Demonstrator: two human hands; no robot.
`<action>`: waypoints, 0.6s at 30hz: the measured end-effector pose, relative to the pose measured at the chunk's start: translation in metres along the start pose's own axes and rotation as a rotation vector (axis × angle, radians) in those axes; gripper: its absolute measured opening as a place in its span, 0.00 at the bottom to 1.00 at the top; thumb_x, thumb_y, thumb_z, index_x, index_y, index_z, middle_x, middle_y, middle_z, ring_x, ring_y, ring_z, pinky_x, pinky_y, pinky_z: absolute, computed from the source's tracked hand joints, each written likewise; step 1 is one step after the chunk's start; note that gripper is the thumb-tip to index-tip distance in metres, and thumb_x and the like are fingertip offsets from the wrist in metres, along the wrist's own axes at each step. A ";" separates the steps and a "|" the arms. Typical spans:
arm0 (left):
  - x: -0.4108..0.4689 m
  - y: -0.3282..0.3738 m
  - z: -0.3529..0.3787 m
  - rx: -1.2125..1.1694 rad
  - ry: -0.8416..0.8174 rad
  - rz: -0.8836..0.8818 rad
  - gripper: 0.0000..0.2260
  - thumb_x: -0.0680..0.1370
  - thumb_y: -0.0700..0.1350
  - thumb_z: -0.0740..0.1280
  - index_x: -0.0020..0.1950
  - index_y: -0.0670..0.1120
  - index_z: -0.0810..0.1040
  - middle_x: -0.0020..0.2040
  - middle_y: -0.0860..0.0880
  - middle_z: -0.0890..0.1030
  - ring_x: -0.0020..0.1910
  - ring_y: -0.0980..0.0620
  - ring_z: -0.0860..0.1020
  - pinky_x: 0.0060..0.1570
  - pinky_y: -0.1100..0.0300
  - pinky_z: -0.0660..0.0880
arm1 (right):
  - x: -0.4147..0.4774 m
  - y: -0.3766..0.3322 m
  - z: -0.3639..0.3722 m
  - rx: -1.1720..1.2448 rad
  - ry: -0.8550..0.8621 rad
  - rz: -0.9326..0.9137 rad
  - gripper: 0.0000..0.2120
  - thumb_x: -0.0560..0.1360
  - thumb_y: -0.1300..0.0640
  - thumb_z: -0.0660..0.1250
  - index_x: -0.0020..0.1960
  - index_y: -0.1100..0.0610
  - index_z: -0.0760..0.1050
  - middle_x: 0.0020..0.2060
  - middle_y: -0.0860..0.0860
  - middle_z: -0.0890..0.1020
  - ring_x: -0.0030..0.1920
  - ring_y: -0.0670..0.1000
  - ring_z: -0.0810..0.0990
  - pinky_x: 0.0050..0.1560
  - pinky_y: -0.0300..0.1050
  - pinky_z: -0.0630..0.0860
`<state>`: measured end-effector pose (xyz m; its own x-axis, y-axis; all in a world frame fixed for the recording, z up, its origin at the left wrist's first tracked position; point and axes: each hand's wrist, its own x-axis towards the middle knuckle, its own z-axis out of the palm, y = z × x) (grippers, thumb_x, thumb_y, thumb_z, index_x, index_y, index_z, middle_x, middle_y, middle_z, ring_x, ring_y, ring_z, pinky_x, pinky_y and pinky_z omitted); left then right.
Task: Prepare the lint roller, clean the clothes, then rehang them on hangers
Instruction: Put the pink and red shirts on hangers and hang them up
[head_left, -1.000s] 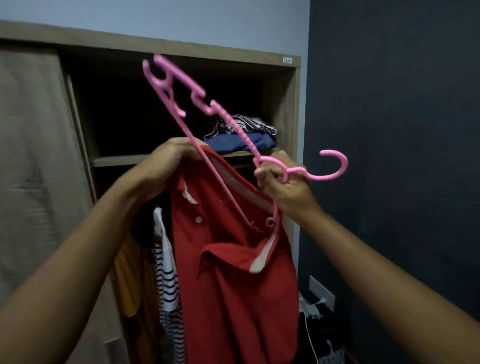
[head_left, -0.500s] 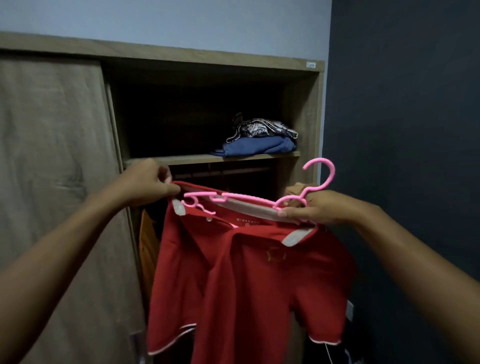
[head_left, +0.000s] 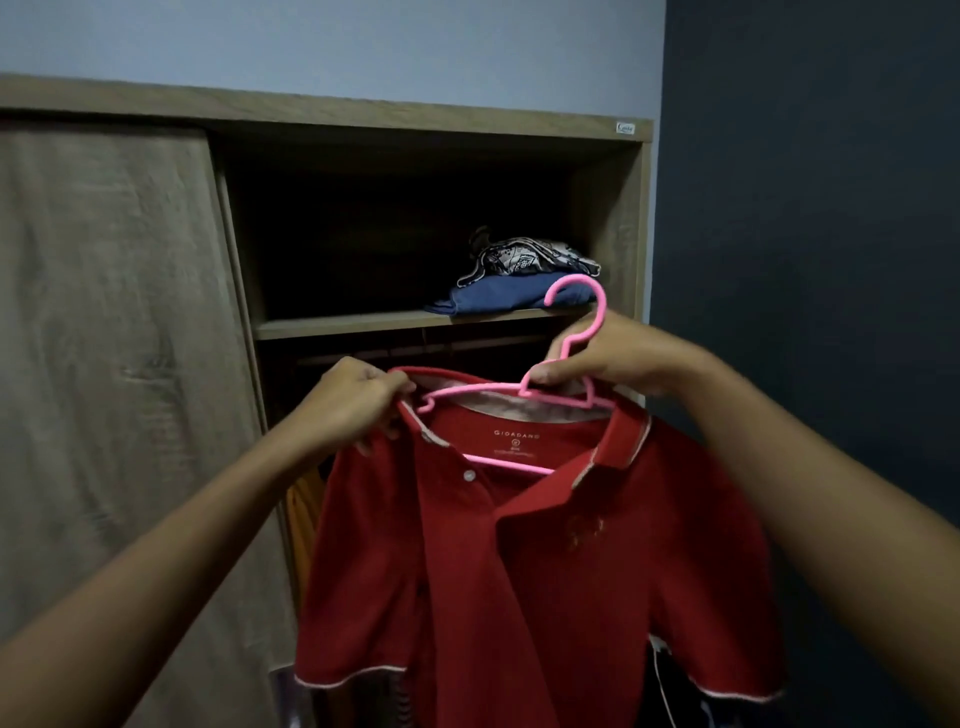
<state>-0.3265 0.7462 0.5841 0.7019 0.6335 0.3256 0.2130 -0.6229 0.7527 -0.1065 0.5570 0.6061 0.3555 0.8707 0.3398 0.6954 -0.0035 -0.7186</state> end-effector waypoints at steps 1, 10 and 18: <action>0.000 0.001 -0.001 -0.008 -0.006 0.004 0.16 0.80 0.46 0.65 0.36 0.41 0.83 0.22 0.53 0.78 0.31 0.49 0.83 0.28 0.57 0.76 | -0.001 -0.004 -0.006 0.012 0.004 0.034 0.11 0.69 0.52 0.78 0.39 0.60 0.84 0.31 0.52 0.82 0.31 0.46 0.76 0.32 0.40 0.69; -0.003 0.010 0.012 -0.052 -0.016 0.035 0.18 0.80 0.46 0.63 0.36 0.40 0.84 0.28 0.47 0.83 0.28 0.50 0.82 0.28 0.55 0.78 | -0.012 -0.043 -0.044 0.079 0.125 0.113 0.19 0.74 0.47 0.73 0.52 0.63 0.84 0.34 0.54 0.83 0.22 0.44 0.70 0.19 0.33 0.60; -0.020 0.022 0.016 -0.117 -0.084 0.066 0.16 0.80 0.43 0.63 0.35 0.38 0.81 0.23 0.49 0.78 0.22 0.54 0.79 0.30 0.55 0.78 | -0.004 0.004 0.031 -0.090 0.211 0.086 0.14 0.77 0.52 0.71 0.46 0.65 0.83 0.31 0.58 0.79 0.28 0.53 0.79 0.25 0.39 0.73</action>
<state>-0.3251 0.7124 0.5843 0.7675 0.5488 0.3313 0.0874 -0.6015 0.7941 -0.1245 0.5690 0.5830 0.5321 0.7432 0.4057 0.7062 -0.1252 -0.6968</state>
